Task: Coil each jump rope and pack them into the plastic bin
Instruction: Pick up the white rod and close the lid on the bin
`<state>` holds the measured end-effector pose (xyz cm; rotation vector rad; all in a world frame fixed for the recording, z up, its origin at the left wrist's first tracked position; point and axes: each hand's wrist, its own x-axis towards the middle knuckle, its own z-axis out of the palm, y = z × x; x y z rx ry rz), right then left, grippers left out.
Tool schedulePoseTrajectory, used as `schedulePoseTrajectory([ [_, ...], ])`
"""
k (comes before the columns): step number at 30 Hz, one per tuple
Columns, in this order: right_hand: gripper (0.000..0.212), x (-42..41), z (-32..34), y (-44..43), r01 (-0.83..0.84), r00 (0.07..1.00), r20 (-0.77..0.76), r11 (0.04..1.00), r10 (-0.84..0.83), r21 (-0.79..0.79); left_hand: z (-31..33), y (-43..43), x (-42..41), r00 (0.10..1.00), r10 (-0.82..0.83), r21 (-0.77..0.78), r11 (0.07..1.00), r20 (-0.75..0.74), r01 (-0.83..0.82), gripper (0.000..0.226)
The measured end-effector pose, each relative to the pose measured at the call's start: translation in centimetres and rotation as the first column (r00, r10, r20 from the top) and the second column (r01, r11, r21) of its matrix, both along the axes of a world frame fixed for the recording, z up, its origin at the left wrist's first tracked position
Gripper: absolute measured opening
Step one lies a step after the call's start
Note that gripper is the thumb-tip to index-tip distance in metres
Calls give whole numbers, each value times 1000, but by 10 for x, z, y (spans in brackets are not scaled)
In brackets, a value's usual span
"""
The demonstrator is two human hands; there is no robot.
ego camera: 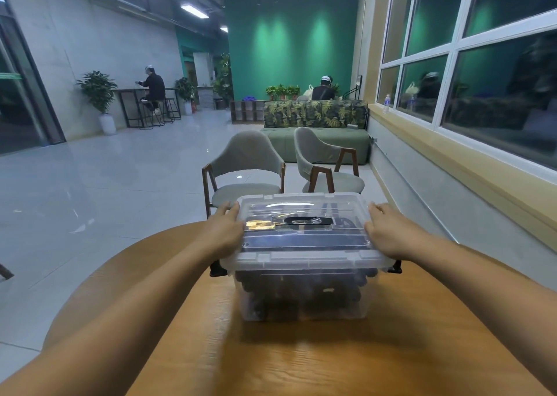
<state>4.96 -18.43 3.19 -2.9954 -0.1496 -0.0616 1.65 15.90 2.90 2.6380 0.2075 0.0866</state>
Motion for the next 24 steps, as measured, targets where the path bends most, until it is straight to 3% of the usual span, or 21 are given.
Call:
schedulePoseTrajectory([
  [2,63,5,0,-2,-31,1000,1,999,31,20,3,0,-1,999,-42,132,990,11,40,63],
  [9,61,15,5,15,-238,964,136,969,227,71,4,4,7,996,-90,110,990,-14,91,59],
  [13,79,27,3,52,-365,929,48,931,366,-25,0,7,9,997,-71,100,993,27,68,62],
  [20,86,39,17,122,-496,868,-60,864,493,-81,3,6,8,998,-57,92,994,21,55,65],
  [24,90,40,14,156,-530,846,-114,845,521,-69,10,2,2,992,-117,206,971,-43,124,60],
])
